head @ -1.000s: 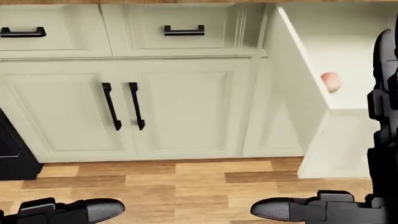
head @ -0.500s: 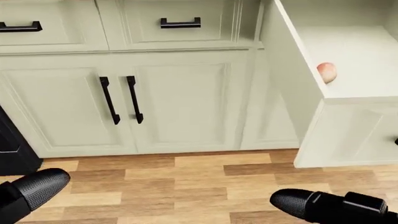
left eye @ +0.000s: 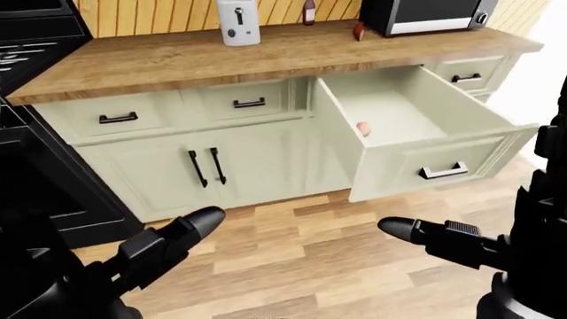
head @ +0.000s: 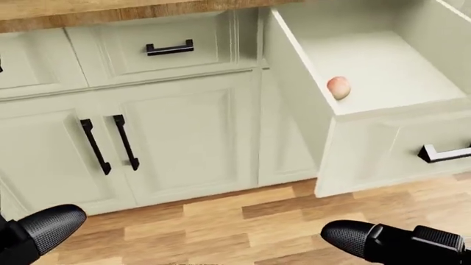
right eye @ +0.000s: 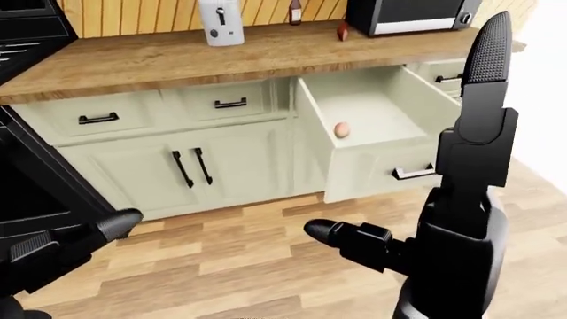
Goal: Close the right drawer.
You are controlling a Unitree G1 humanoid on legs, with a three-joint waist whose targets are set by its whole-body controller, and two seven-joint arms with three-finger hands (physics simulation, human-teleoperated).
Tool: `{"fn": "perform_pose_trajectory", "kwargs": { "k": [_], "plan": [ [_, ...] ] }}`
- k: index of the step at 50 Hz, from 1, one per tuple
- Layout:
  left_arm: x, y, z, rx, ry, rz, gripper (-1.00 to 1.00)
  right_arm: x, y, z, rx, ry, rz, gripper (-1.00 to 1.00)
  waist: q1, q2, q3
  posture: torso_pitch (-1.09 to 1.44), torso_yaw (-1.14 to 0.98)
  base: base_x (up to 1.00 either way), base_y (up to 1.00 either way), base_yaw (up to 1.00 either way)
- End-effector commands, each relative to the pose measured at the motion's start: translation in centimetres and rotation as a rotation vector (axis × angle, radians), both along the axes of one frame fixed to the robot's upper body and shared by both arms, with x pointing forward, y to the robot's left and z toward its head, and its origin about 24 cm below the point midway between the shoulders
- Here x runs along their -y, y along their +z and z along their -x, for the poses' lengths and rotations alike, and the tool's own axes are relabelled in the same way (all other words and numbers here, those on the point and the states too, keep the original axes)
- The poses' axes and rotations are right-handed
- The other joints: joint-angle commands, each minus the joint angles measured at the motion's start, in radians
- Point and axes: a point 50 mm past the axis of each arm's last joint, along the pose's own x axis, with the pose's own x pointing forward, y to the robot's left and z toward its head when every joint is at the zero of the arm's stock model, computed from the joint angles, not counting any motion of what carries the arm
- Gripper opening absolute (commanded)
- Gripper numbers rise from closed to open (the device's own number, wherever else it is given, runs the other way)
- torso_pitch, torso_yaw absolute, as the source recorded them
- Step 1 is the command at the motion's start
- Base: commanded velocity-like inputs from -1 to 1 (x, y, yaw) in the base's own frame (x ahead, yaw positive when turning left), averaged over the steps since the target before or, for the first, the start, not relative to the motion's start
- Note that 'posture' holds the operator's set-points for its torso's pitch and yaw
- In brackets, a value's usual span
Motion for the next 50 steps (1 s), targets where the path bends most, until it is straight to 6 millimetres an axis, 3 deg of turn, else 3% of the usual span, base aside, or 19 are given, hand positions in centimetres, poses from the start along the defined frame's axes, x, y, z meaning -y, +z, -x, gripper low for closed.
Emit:
{"fn": "perform_pose_trajectory", "kwargs": {
  "k": [1, 7, 9, 10, 20, 22, 23, 25, 26, 29, 32, 34, 35, 36, 46, 48, 49, 50],
  "plan": [
    [0.28, 0.52, 0.6, 0.051, -0.013, -0.009, 1.0, -0.24, 0.67, 0.73, 0.061, 0.004, 0.01, 1.0, -0.003, 0.002, -0.012, 0.0, 0.0, 0.0, 0.0, -0.31],
    [0.31, 0.51, 0.64, 0.053, -0.014, -0.01, 1.0, -0.26, 0.63, 0.72, 0.056, 0.008, 0.013, 1.0, -0.001, -0.051, -0.012, 0.0, 0.0, 0.0, 0.0, -0.31],
    [0.33, 0.5, 0.65, 0.053, -0.014, -0.011, 1.0, -0.32, 0.62, 0.73, 0.055, 0.01, 0.016, 1.0, 0.001, -0.09, -0.019, 0.0, 0.0, 0.0, 0.0, -0.3],
    [0.33, 0.49, 0.65, 0.053, -0.014, -0.012, 1.0, -0.31, 0.61, 0.72, 0.053, 0.01, 0.016, 1.0, -0.002, -0.125, -0.032, 0.0, 0.0, 0.0, 0.0, -0.3],
    [0.36, 0.44, 0.69, 0.053, -0.013, -0.015, 1.0, -0.36, 0.56, 0.79, 0.056, 0.015, 0.016, 1.0, -0.001, -0.038, 0.003, 0.0, 0.0, 0.0, 0.0, -0.3],
    [0.36, 0.44, 0.69, 0.053, -0.013, -0.015, 1.0, -0.4, 0.55, 0.81, 0.057, 0.016, 0.017, 1.0, -0.002, 0.001, -0.002, 0.0, 0.0, 0.0, 0.0, -0.3],
    [0.36, 0.44, 0.69, 0.053, -0.014, -0.015, 1.0, -0.39, 0.54, 0.81, 0.056, 0.016, 0.016, 1.0, 0.0, 0.035, -0.015, 0.0, 0.0, 0.0, 0.0, -0.3],
    [0.37, 0.44, 0.69, 0.053, -0.014, -0.016, 1.0, -0.44, 0.54, 0.81, 0.055, 0.017, 0.019, 1.0, 0.007, 0.009, -0.002, 0.0, 0.0, 0.0, 0.0, -0.31],
    [0.39, 0.43, 0.69, 0.053, -0.014, -0.016, 1.0, -0.43, 0.53, 0.81, 0.054, 0.017, 0.019, 1.0, 0.001, 0.013, 0.002, 0.0, 0.0, 0.0, 0.0, -0.3],
    [0.42, 0.4, 0.7, 0.052, -0.015, -0.017, 1.0, -0.47, 0.52, 0.82, 0.054, 0.018, 0.02, 1.0, -0.003, -0.011, -0.011, 0.0, 0.0, 0.0, 0.0, -0.3],
    [0.43, 0.39, 0.71, 0.052, -0.015, -0.017, 1.0, -0.5, 0.52, 0.82, 0.053, 0.018, 0.021, 1.0, -0.002, -0.039, -0.008, 0.0, 0.0, 0.0, 0.0, -0.3],
    [0.44, 0.38, 0.72, 0.052, -0.016, -0.017, 1.0, -0.51, 0.51, 0.82, 0.052, 0.018, 0.021, 1.0, 0.001, -0.068, -0.011, 0.0, 0.0, 0.0, 0.0, -0.3],
    [0.44, 0.38, 0.73, 0.053, -0.015, -0.018, 1.0, -0.53, 0.5, 0.83, 0.053, 0.019, 0.022, 1.0, 0.001, -0.091, -0.016, 0.0, 0.0, 0.0, 0.0, -0.3],
    [0.44, 0.38, 0.71, 0.052, -0.016, -0.017, 1.0, -0.5, 0.5, 0.82, 0.051, 0.018, 0.022, 1.0, -0.002, -0.127, -0.03, 0.0, 0.0, 0.0, 0.0, -0.3],
    [0.47, 0.37, 0.7, 0.049, -0.018, -0.015, 1.0, -0.5, 0.47, 0.77, 0.046, 0.021, 0.026, 1.0, -0.001, -0.038, 0.003, 0.0, 0.0, 0.0, 0.0, -0.29],
    [0.49, 0.36, 0.7, 0.05, -0.02, -0.015, 1.0, -0.5, 0.46, 0.78, 0.046, 0.021, 0.027, 1.0, -0.002, 0.001, -0.002, 0.0, 0.0, 0.0, 0.0, -0.28],
    [0.5, 0.35, 0.7, 0.049, -0.019, -0.017, 1.0, -0.5, 0.45, 0.77, 0.045, 0.021, 0.027, 1.0, -0.001, 0.035, -0.016, 0.0, 0.0, 0.0, 0.0, -0.29],
    [0.51, 0.35, 0.7, 0.049, -0.019, -0.017, 1.0, -0.51, 0.43, 0.76, 0.043, 0.021, 0.029, 1.0, 0.004, 0.02, -0.013, 0.0, 0.0, 0.0, 0.0, -0.29]
  ]
}}
